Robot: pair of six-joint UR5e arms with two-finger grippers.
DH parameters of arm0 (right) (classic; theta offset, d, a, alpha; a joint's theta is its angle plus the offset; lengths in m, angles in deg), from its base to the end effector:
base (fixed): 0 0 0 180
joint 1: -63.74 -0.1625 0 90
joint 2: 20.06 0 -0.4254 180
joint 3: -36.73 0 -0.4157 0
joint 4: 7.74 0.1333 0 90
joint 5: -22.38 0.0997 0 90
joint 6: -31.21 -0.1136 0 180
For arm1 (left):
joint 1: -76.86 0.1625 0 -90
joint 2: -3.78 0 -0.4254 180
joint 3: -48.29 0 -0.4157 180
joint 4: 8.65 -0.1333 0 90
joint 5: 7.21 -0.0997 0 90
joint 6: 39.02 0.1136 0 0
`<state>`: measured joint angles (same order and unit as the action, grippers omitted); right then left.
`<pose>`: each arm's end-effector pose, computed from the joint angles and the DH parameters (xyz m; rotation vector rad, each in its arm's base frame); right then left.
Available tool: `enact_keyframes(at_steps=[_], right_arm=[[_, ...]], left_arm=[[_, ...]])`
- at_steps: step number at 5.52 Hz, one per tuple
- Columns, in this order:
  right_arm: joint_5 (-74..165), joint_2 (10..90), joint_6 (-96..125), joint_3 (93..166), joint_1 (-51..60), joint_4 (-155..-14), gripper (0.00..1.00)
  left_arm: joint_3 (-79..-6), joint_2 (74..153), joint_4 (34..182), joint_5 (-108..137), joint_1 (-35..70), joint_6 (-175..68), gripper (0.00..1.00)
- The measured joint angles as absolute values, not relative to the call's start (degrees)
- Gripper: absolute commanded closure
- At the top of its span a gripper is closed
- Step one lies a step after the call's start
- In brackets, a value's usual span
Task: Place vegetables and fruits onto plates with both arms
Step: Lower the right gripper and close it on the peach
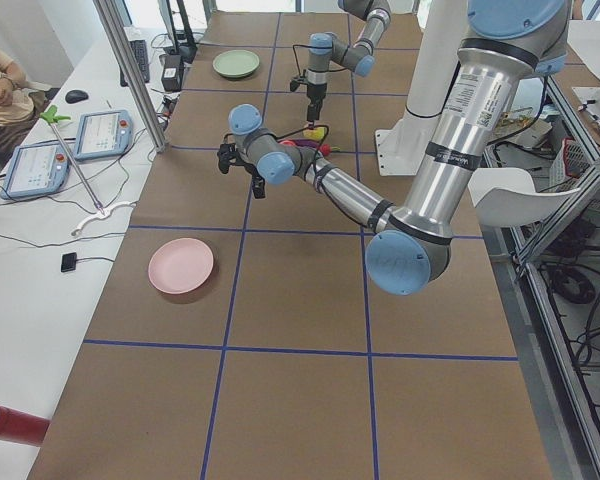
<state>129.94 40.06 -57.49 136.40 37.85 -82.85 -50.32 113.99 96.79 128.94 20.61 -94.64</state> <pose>-0.5672 -0.3854 0.2485 -0.0536 -0.9844 0.2484 0.3115 -0.5586 0.3481 -0.0187 1.0515 -0.0350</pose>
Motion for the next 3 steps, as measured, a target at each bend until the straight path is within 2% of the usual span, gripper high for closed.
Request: enact_keyframes(at_steps=[1,2,3], right_arm=[[129.88,39.53,-57.48,135.26,37.92,-82.72,0.02],[129.87,39.02,-57.48,134.21,38.07,-82.65,0.37],[129.87,38.88,-57.50,133.76,38.19,-82.60,0.99]], left_arm=[[-50.32,113.96,96.77,128.95,20.61,-94.65,0.00],[-50.32,113.93,96.80,128.97,20.61,-94.65,0.00],[-50.32,113.91,96.79,128.95,20.61,-94.65,0.00]])
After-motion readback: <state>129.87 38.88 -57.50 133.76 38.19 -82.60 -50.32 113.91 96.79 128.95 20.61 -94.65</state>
